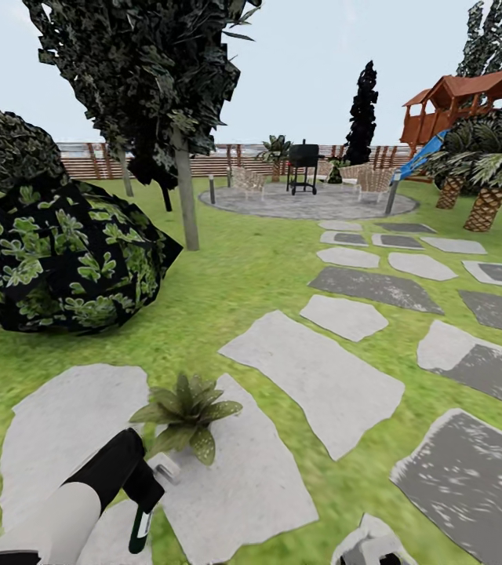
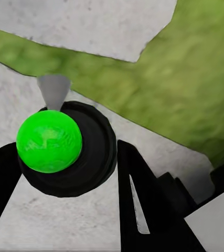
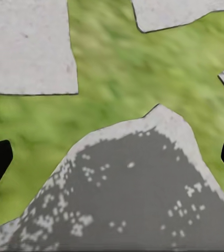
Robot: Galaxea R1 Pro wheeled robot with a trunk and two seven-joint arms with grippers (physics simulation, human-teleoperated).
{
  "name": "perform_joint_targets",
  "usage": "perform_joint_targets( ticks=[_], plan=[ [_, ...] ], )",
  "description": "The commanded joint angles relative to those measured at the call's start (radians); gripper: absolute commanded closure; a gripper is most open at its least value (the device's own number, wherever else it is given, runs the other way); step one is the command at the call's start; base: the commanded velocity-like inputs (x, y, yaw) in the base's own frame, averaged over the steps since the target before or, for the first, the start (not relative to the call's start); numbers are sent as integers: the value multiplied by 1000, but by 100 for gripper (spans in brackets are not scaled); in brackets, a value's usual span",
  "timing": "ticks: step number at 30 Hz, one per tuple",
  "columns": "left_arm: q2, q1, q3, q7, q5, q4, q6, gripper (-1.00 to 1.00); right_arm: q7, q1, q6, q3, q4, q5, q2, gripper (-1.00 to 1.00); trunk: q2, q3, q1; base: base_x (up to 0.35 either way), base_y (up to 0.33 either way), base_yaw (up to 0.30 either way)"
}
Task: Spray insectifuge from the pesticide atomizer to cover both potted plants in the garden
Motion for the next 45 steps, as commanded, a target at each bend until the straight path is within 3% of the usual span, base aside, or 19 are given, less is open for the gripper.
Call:
perform_joint_targets(
  ticks=[1, 5, 8, 19, 32, 45],
  plan=[
    [0, 0, 12, -7, -5, -2, 4, 100, -10, -1, -1, 8, 1, 7, 0, -100, 0, -1, 0, -68, 313, -1],
    [0, 0, 56, -7, -5, -3, 3, 100, -9, -1, -1, 8, 0, 7, 0, -100, 0, -1, 0, -20, 330, 0],
    [-2, 0, 64, -6, -6, -4, 2, 100, -9, -1, -1, 8, 0, 7, 1, -100, 0, -1, 0, 27, 336, -90],
    [-8, 0, 63, -5, -7, 0, -1, 100, -9, -1, -1, 8, 1, 7, 1, -100, 0, 3, 0, 127, 310, -246],
    [-10, 3, 60, -7, -19, 13, -2, 100, -9, -1, -1, 8, 1, 7, 1, -100, 0, 5, 0, 27, 18, -186],
    [-11, 3, 60, -5, -19, 10, -1, 100, -9, -1, -1, 8, 1, 7, 1, -100, 0, 5, 0, -228, 103, -5]
  ],
)
